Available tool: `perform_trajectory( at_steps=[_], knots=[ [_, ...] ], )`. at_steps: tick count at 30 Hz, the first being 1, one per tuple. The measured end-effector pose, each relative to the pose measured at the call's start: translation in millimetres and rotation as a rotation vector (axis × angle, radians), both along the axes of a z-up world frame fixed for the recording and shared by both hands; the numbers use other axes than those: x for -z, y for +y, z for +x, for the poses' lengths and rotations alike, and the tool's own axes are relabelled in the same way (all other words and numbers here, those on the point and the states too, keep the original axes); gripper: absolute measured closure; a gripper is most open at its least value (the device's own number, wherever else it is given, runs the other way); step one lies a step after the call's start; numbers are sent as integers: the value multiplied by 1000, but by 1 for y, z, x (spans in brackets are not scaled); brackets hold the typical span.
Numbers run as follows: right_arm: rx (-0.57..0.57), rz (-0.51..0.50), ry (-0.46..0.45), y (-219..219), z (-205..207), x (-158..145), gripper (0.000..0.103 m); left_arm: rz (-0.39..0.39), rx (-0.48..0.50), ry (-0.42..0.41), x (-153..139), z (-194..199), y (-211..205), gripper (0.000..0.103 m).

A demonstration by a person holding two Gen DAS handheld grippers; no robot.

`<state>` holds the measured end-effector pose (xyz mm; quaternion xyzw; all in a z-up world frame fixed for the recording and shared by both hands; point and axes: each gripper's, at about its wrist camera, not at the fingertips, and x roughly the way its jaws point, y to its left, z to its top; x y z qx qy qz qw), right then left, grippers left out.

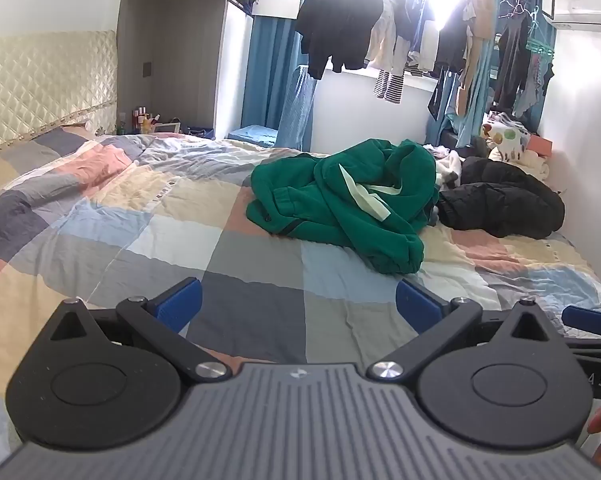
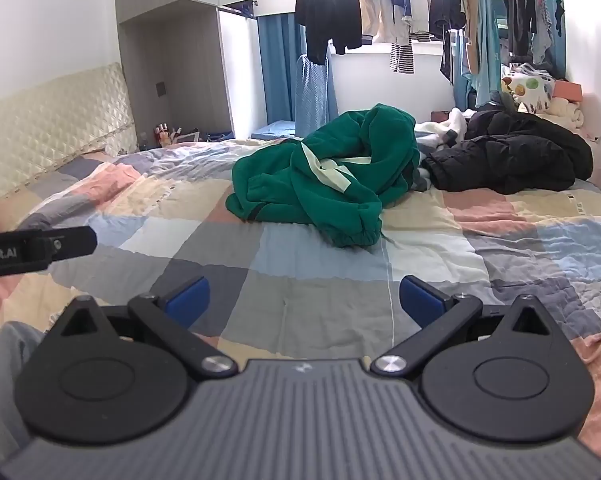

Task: Fold large clothes
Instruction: 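Move both grippers open toward the crumpled green hoodie on the bed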

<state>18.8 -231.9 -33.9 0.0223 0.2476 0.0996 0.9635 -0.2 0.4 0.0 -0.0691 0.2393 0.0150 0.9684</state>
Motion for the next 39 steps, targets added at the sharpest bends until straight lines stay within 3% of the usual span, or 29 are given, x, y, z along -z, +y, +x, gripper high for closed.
perform_trajectory(
  at_steps=[39],
  knots=[
    [26,14,24,-10,1,10,0,9,10,25,11,1,-5,0]
  ],
)
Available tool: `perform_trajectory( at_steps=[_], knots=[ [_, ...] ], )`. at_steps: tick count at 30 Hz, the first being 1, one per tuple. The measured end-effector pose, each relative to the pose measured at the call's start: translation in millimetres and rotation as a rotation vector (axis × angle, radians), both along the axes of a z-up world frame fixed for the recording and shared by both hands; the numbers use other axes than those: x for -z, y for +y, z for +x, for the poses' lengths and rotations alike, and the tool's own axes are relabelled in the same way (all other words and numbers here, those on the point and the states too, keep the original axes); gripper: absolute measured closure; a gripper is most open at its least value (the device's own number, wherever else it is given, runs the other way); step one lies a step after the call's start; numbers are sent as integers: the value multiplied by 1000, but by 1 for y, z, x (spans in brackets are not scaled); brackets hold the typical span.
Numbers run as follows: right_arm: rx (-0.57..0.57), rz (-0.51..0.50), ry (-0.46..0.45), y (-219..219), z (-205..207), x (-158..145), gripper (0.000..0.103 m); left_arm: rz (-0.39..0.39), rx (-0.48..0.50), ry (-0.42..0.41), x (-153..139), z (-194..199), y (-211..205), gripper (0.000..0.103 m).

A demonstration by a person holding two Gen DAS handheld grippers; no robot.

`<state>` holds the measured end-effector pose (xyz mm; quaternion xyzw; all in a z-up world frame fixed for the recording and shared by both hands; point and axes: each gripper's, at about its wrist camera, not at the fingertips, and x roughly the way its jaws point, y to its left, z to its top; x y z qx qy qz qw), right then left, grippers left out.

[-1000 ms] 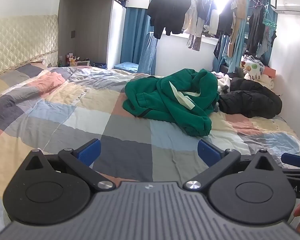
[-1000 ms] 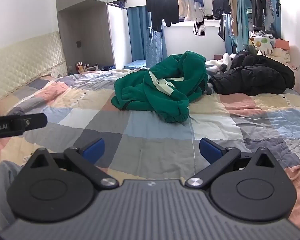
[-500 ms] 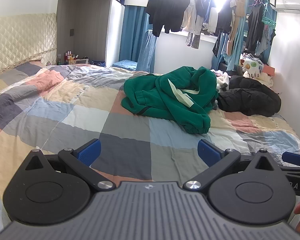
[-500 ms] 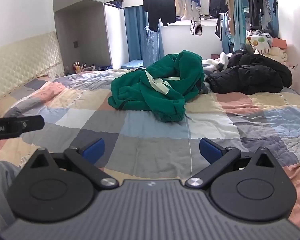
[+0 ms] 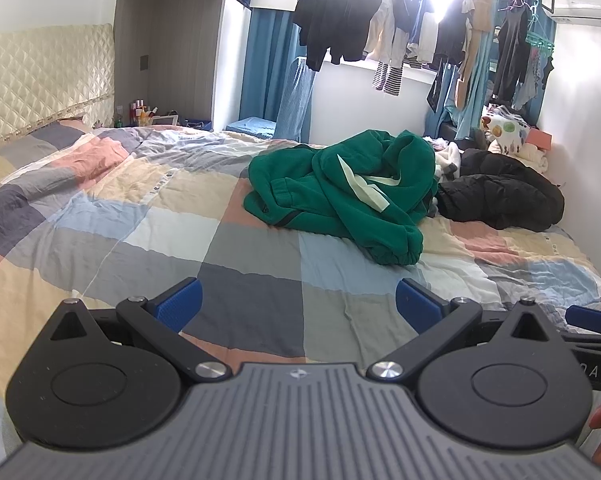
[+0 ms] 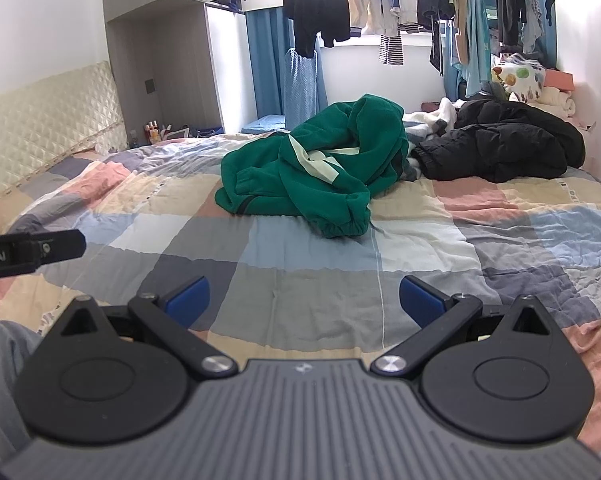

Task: Fold large clothes
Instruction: 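Move both grippers open toward the crumpled green hoodie on the bed, then grasp the hoodie hood edge with the left gripper while the right gripper grasps another edge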

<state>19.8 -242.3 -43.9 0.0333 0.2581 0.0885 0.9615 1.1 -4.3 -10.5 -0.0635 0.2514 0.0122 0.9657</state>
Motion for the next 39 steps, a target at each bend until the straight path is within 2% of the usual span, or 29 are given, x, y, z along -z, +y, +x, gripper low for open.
perform_trajectory(
  at_steps=[32,39],
  knots=[
    [25,11,21,-3,5,6,0,-10,17,33,12,14,1,0],
    [33,27,37,-6,8,9,0,-19,43,44,17,28,2,0]
  ],
)
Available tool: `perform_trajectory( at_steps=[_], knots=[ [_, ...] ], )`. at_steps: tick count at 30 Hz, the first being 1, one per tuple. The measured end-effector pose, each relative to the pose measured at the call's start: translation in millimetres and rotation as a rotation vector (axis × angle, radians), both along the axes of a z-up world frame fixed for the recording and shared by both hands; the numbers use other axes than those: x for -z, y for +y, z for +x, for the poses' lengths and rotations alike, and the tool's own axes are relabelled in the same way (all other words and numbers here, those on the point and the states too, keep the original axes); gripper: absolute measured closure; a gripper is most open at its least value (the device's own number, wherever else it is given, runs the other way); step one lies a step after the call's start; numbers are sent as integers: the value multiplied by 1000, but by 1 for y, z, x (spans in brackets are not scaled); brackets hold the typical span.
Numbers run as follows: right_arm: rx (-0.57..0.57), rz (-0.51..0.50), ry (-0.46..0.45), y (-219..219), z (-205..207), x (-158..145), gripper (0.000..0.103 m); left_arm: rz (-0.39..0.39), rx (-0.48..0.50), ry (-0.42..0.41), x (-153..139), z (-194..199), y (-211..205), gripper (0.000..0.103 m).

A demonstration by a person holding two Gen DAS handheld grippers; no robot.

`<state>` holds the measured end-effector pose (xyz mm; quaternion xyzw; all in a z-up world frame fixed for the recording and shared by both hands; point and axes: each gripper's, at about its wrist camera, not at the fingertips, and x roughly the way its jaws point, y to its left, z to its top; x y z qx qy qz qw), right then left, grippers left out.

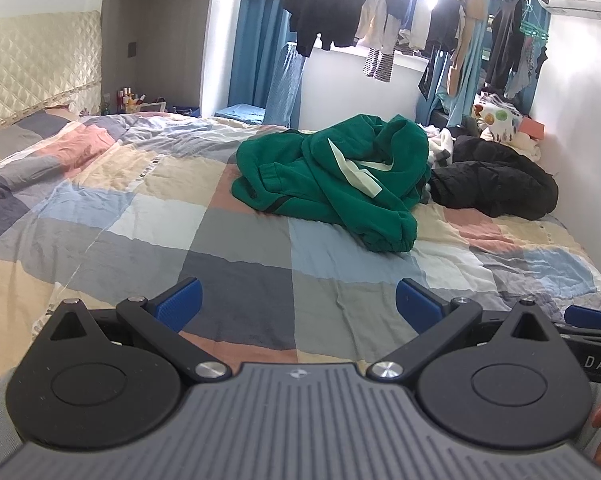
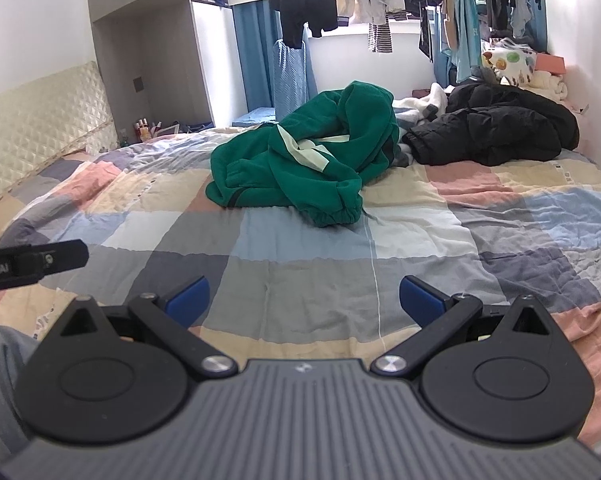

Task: Fold large clothes
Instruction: 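Grasp the hoodie hood edge with the left gripper while the right gripper grasps another edge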

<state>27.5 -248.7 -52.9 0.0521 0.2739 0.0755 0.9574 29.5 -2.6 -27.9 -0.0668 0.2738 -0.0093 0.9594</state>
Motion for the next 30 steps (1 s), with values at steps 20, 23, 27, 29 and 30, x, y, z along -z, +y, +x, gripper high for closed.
perform_trajectory(
  at_steps=[20,23,27,29,30],
  knots=[
    [81,89,-8,-35,153,5,0,-151,147,47,41,239,-26,0],
    [67,106,-24,-40,186,8,0,-176,157,46,54,287,-34,0],
    [34,166,-21,-48,236,19,5,-222,184,39,74,343,-47,0],
    [37,185,-13,-51,263,26,7,-272,215,7,87,369,-51,0],
    [39,194,-15,-52,275,29,7,-288,223,12,94,382,-54,3]
  ],
)
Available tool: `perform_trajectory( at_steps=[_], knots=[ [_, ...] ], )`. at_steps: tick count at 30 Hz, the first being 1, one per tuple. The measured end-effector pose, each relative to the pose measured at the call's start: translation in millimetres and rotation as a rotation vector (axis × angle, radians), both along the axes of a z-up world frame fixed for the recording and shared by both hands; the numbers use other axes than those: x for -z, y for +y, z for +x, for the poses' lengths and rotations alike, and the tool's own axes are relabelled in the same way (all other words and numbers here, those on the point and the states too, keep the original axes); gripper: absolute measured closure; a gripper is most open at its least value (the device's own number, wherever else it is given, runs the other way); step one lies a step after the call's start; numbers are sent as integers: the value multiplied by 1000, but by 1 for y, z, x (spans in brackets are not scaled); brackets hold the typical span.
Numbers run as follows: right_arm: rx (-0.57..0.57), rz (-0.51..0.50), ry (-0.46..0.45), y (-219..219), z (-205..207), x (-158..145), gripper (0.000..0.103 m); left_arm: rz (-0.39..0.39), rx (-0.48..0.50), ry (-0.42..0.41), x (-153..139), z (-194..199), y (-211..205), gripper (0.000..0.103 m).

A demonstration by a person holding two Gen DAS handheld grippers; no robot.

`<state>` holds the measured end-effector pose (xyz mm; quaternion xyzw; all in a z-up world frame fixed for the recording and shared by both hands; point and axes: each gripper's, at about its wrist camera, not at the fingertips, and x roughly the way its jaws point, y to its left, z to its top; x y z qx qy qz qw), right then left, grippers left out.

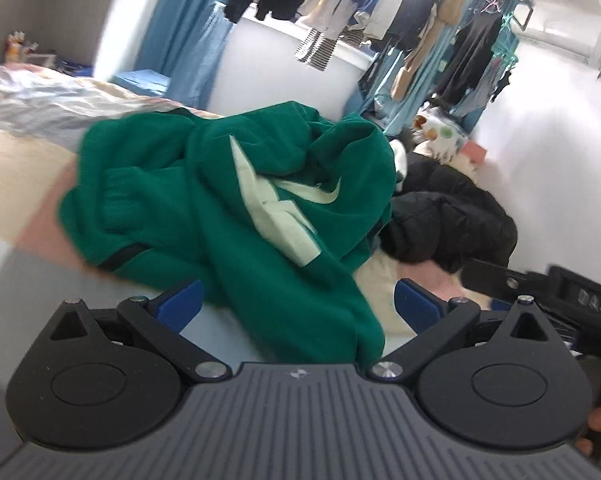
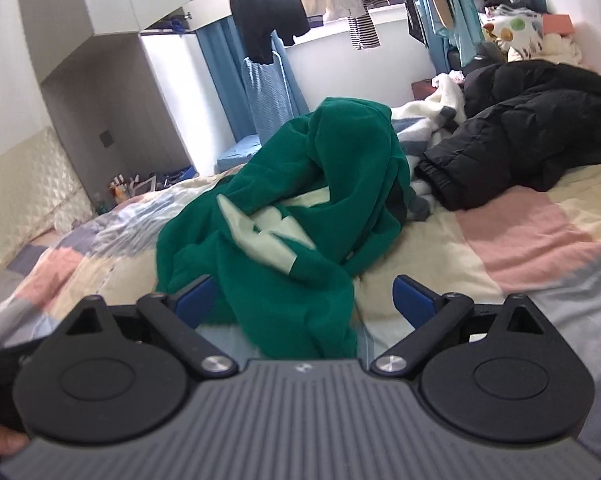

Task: Fold large clothes
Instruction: 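Grasp the hoodie hood edge with the left gripper while the right gripper grasps another edge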

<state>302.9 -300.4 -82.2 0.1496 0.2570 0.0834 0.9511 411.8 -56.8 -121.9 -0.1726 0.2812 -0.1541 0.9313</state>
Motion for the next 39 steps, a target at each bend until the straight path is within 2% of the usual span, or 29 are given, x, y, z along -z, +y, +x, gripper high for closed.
perform_trajectory(
  at_steps=[2,7,9,14,19,22,24,25,27,28,29,31,34,39],
  knots=[
    [-1,14,7,-2,26,8,7,-43,21,14,14,27,-7,5],
    [12,22,13,-3,86,25,7,-93,52,33,48,89,-26,17],
    [18,32,17,-5,107,31,12,-110,57,25,56,109,-32,24],
    [42,29,23,-9,160,47,14,-161,30,-7,72,152,-37,25],
    [90,68,38,-13,205,66,14,-163,-47,38,84,189,-40,26],
    [100,56,45,-9,224,74,14,-161,-81,46,94,212,-41,43],
    [119,29,59,-5,233,80,16,-203,-85,80,99,224,-38,62],
    [122,31,62,-5,235,82,20,-209,-81,90,101,228,-38,67],
    [131,21,69,-4,237,83,44,-192,-92,88,98,232,-35,86],
    [137,-2,75,-4,237,83,57,-187,-98,94,96,235,-34,89],
    [133,-24,85,-4,239,82,59,-185,-106,92,93,232,-31,92],
    [120,-20,90,-6,234,79,73,-169,-132,69,83,228,-26,94],
    [117,-11,87,-8,227,68,81,-169,-190,41,65,211,-9,96],
    [114,-28,54,-9,203,44,85,-169,-300,-11,19,185,38,97]
  ],
)
